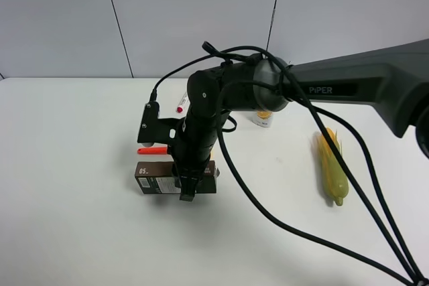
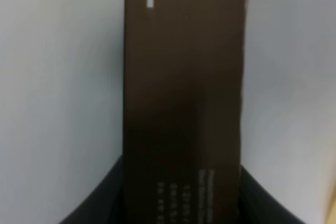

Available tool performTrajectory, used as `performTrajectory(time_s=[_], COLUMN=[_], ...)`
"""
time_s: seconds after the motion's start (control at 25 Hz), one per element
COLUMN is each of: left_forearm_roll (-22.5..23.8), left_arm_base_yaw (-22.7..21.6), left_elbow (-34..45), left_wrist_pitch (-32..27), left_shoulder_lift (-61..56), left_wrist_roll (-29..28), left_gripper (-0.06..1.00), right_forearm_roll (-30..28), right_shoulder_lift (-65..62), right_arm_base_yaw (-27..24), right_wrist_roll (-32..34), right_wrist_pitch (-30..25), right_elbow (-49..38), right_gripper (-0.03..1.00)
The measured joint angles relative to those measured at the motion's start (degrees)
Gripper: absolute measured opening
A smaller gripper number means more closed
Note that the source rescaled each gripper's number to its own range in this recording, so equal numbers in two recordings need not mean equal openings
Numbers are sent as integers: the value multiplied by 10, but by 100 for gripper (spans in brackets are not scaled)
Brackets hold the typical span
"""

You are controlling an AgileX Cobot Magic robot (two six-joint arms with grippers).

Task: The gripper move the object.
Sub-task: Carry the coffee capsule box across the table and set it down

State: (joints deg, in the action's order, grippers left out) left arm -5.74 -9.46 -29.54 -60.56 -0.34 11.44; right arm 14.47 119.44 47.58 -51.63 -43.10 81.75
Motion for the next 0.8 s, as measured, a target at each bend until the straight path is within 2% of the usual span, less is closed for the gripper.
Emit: performTrajectory(time_s=[0.64, 0.68, 0.72, 0.8], left_forearm_roll=[0, 0, 0, 0], left_arm_base_yaw=[0, 0, 0, 0], left_elbow=[0, 0, 0, 0], left_wrist_pitch=[0, 0, 0, 0], left_shoulder_lift=[0, 0, 0, 0], left_wrist_roll=[0, 0, 0, 0], left_gripper=[100, 100, 100, 100], right_forearm_roll=[-2, -2, -2, -3], right_shoulder_lift=[27, 29, 31, 34], right_arm_base_yaw=[4, 4, 4, 4], right_wrist_roll=[13, 19, 26, 42], right_wrist_pitch=[12, 8, 1, -11], right_elbow=[1, 1, 1, 0], right_gripper=[3, 6, 13, 36])
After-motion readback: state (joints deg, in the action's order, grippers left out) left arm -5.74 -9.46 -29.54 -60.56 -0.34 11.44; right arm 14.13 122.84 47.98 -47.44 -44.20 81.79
